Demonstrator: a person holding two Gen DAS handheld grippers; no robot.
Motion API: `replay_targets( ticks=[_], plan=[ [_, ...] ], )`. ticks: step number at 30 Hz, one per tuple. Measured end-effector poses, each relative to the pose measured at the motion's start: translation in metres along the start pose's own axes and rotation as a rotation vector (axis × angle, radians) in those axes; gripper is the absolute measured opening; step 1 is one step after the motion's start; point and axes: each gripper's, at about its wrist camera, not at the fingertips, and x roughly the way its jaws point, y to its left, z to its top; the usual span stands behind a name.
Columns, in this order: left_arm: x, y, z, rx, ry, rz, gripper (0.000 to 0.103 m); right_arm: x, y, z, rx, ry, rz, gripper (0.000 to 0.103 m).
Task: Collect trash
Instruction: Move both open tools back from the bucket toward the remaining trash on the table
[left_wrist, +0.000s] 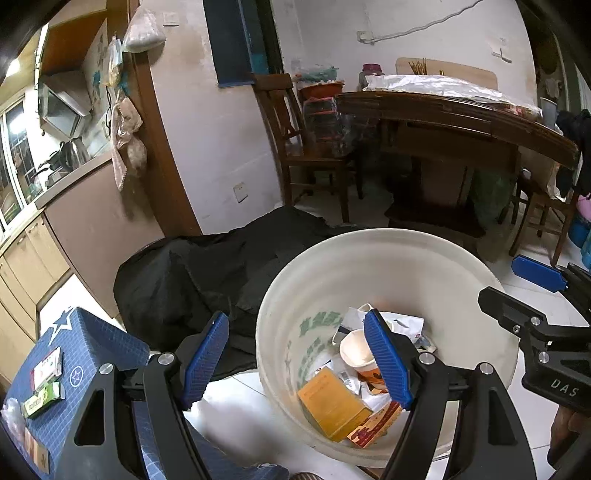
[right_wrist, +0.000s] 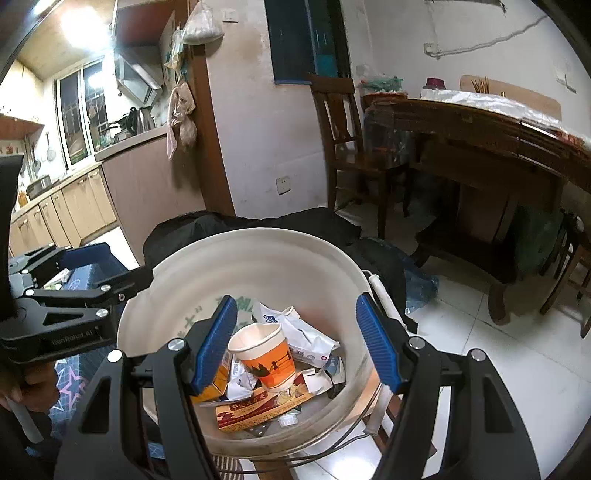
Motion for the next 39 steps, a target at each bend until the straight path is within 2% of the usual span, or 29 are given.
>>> replay_targets(
  ticks=[9,18,20,24,26,28,33,39],
  plan=[
    [-0.01,0.022,-0.004,-0.034,-0.015,0.017,0.077,0.001,0.011,0.003,-0.023,-0.004,-0.021,0.064],
    [-0.027,0.066,-0.018,-0.103,-0.021,0.082,0.077,0.011,0.04,0.01,-0.061,-0.001,0.019,0.065],
    [-0.032,0.078,-0.022,-0.119,-0.021,0.097,0.077,0.014,0.048,0.012,-0.07,0.001,0.03,0.072],
    [-0.042,0.106,-0.034,-0.162,-0.017,0.128,0.077,0.018,0.065,0.014,-0.092,0.004,0.045,0.079],
    [-0.047,0.121,-0.04,-0.189,-0.012,0.144,0.077,0.02,0.072,0.015,-0.095,0.002,0.051,0.089],
    [-0.051,0.132,-0.046,-0.202,-0.013,0.162,0.077,0.023,0.081,0.017,-0.097,-0.001,0.063,0.093],
    [-0.063,0.157,-0.063,-0.224,-0.009,0.227,0.08,0.027,0.109,0.019,-0.132,-0.005,0.095,0.097],
    [-0.079,0.193,-0.089,-0.312,0.009,0.27,0.083,0.034,0.142,0.018,-0.167,0.007,0.139,0.097]
  ],
)
